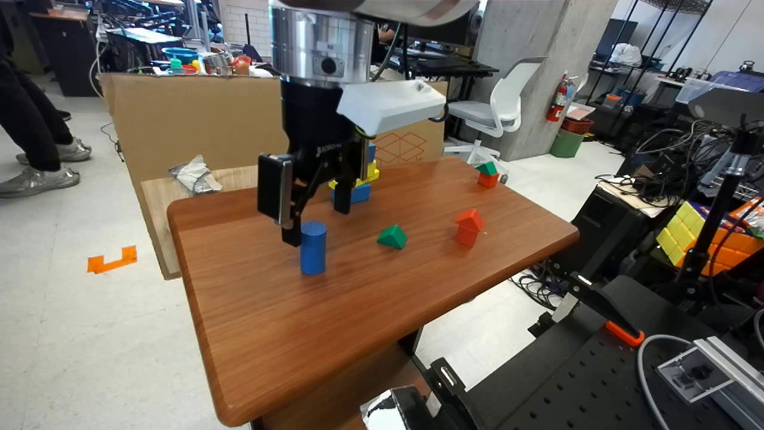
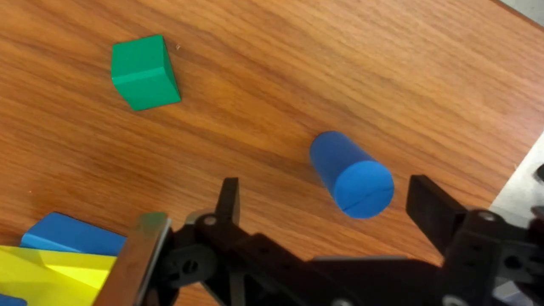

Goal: Move the blue cylinder block to the right

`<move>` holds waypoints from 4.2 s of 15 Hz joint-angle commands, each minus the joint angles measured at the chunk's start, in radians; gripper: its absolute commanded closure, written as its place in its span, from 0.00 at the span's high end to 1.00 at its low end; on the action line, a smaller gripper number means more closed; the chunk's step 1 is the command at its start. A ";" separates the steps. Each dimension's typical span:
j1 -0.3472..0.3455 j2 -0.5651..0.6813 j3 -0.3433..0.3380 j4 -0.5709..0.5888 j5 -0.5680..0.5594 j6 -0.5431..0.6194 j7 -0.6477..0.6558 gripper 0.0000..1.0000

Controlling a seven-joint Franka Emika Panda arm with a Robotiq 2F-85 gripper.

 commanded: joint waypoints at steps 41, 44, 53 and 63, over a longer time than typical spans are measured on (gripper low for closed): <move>-0.288 -0.082 -0.207 0.279 0.197 -0.444 -0.379 0.08; -0.292 0.064 -0.205 0.431 0.161 -0.500 -0.305 0.08; -0.273 0.317 -0.213 0.668 0.115 -0.461 -0.120 0.08; -0.251 0.422 -0.227 0.769 0.029 -0.463 -0.027 0.08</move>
